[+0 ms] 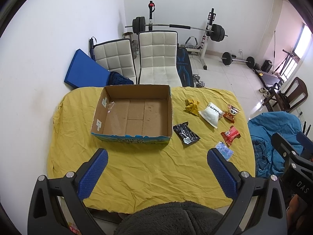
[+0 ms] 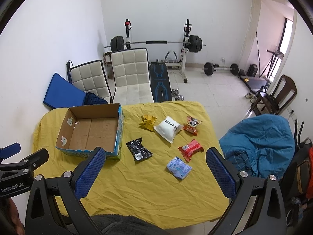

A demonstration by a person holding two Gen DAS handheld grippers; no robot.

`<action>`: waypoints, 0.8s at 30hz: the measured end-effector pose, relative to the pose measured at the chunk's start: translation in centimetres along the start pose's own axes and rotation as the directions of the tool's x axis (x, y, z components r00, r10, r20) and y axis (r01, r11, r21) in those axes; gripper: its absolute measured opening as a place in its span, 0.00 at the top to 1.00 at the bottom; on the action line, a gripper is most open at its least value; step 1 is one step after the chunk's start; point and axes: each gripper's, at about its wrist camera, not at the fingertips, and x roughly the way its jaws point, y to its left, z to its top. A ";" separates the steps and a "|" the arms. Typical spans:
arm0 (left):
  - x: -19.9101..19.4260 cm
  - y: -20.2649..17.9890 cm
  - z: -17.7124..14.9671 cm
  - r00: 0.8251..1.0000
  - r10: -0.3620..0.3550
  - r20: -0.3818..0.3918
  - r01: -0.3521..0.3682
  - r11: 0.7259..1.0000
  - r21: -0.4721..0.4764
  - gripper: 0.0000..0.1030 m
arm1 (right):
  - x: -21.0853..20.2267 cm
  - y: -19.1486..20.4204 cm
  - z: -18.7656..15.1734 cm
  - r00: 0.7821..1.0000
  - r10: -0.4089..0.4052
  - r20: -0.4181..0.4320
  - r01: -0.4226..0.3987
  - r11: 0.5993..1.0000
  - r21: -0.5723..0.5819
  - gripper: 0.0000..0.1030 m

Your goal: Organize soft objects

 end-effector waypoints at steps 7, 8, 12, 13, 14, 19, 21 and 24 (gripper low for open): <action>5.1 -2.4 0.7 0.997 -0.043 -0.070 0.044 0.999 0.016 0.00 | 5.4 -4.8 0.0 0.991 -0.087 -0.099 0.093 0.994 0.063 0.00; 6.0 -2.9 0.8 0.996 -0.046 -0.080 0.048 0.999 0.021 0.00 | 6.6 -5.6 0.0 0.987 -0.106 -0.121 0.115 0.991 0.070 0.00; 11.1 -5.2 1.0 0.986 -0.054 -0.158 0.061 0.997 0.039 0.00 | 12.2 -9.6 -1.3 0.966 -0.124 -0.225 0.142 0.988 0.067 0.00; 13.0 -6.1 1.0 0.979 -0.053 -0.195 0.064 0.997 0.050 0.00 | 13.8 -10.2 -1.7 0.961 -0.123 -0.249 0.140 0.989 0.054 0.00; 14.3 -6.8 0.9 0.974 -0.061 -0.218 0.074 0.996 0.055 0.00 | 15.5 -10.9 -2.2 0.953 -0.123 -0.276 0.138 0.990 0.035 0.00; 22.1 -10.1 0.2 0.933 -0.049 -0.355 0.085 0.993 0.086 0.00 | 26.7 -12.5 -5.6 0.899 -0.110 -0.424 0.069 0.991 -0.111 0.00; 25.1 -11.1 -0.3 0.914 -0.042 -0.403 0.090 0.991 0.100 0.00 | 31.1 -12.8 -7.2 0.867 -0.108 -0.486 0.034 0.987 -0.157 0.00; 29.8 -12.0 -1.2 0.885 -0.001 -0.466 0.062 0.991 0.116 0.00 | 36.8 -12.8 -9.2 0.828 -0.098 -0.551 -0.020 0.979 -0.204 0.01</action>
